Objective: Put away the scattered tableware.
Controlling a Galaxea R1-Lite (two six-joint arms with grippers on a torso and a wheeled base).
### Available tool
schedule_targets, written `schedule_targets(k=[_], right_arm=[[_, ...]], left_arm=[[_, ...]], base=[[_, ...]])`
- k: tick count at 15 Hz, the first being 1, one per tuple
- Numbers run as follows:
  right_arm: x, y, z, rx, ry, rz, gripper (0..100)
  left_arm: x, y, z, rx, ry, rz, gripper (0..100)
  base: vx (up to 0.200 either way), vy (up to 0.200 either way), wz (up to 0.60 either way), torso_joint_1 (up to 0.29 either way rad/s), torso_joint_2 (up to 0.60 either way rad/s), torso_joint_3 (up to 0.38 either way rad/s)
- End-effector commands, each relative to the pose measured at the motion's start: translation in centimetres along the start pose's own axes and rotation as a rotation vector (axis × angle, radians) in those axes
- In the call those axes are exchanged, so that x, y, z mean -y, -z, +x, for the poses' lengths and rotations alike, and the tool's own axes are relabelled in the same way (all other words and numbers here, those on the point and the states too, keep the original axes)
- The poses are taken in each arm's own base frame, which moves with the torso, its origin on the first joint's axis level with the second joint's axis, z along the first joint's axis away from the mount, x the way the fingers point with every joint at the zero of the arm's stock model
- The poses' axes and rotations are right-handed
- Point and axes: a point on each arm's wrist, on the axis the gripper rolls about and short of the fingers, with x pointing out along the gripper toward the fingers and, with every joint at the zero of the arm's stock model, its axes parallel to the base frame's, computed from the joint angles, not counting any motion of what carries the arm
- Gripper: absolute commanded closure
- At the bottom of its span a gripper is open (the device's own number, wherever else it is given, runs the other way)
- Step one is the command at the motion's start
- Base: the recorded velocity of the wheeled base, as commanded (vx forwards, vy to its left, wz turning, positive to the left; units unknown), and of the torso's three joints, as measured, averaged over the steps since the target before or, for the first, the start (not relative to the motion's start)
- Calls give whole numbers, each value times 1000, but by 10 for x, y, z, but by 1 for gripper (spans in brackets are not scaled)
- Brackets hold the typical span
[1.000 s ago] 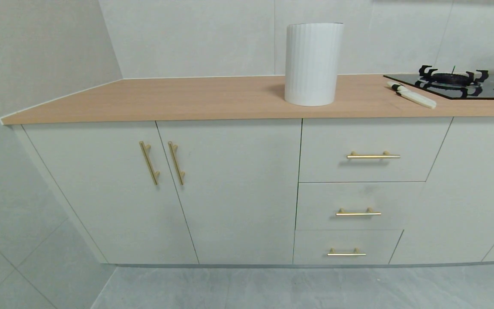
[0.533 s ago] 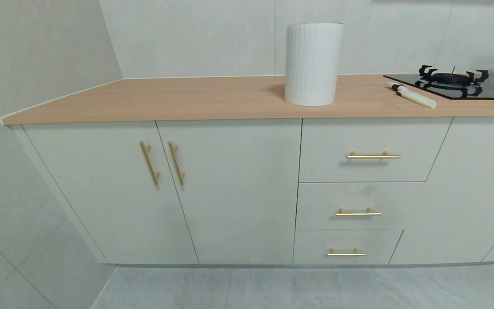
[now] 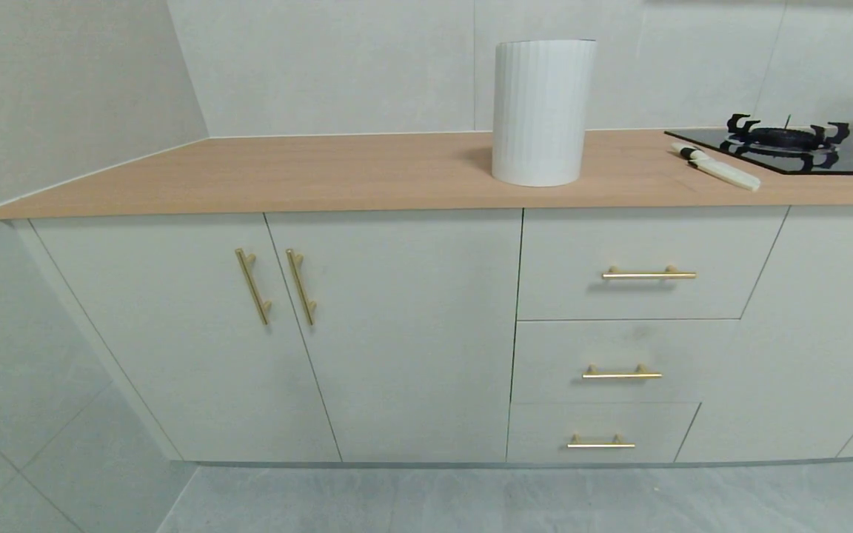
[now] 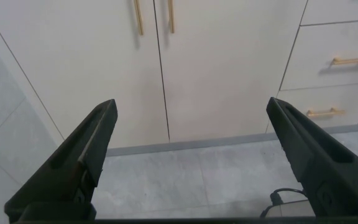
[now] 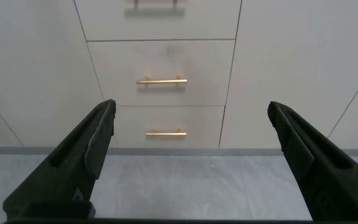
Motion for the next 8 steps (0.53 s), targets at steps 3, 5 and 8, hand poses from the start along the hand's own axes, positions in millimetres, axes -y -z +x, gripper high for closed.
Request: schedule_targets(k=[3,5,8], right_arm=[[0,0,0,-3,0,1,0],[0,0,0,-3,0,1,0],[0,0,0,-1,0,1,0]], left_arm=[[0,0,0,-1,0,0,0],[0,0,0,-1,0,0,0],[0,0,0,-1,0,0,0]], base=[[200,0,0,2,2,2],[200,0,0,0,2,2],[200,0,0,7,-2,2]])
